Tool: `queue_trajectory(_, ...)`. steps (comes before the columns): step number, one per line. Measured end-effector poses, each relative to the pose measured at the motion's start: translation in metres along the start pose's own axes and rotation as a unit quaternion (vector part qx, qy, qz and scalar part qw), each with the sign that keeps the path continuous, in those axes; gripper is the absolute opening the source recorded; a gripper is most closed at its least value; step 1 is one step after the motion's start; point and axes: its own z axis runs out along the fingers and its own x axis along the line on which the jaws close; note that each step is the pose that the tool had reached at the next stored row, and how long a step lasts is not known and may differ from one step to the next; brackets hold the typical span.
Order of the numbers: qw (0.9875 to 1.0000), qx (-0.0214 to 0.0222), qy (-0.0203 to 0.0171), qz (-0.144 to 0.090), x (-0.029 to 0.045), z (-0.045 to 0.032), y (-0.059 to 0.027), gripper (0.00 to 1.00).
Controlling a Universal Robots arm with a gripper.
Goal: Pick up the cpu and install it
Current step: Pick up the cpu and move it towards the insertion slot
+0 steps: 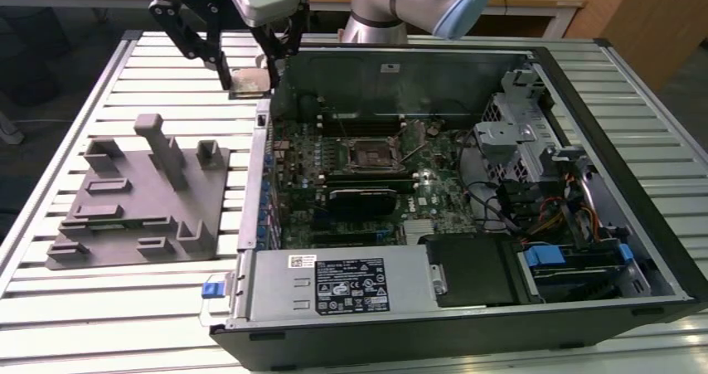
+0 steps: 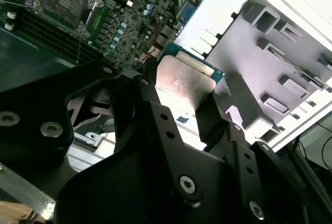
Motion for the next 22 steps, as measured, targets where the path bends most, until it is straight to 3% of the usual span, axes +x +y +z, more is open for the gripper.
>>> queue_trajectory(4,1.0000,0.0003,0.0000,0.000,-0.0068,0.0006,-0.0003,0.54)
queue_trajectory(9,1.0000,0.0003,0.0001,0.000,-0.0208,0.0017,0.0000,0.54)
queue_trajectory(22,1.0000,0.0004,-0.0001,0.004,-0.0514,0.0063,0.0096,0.54)
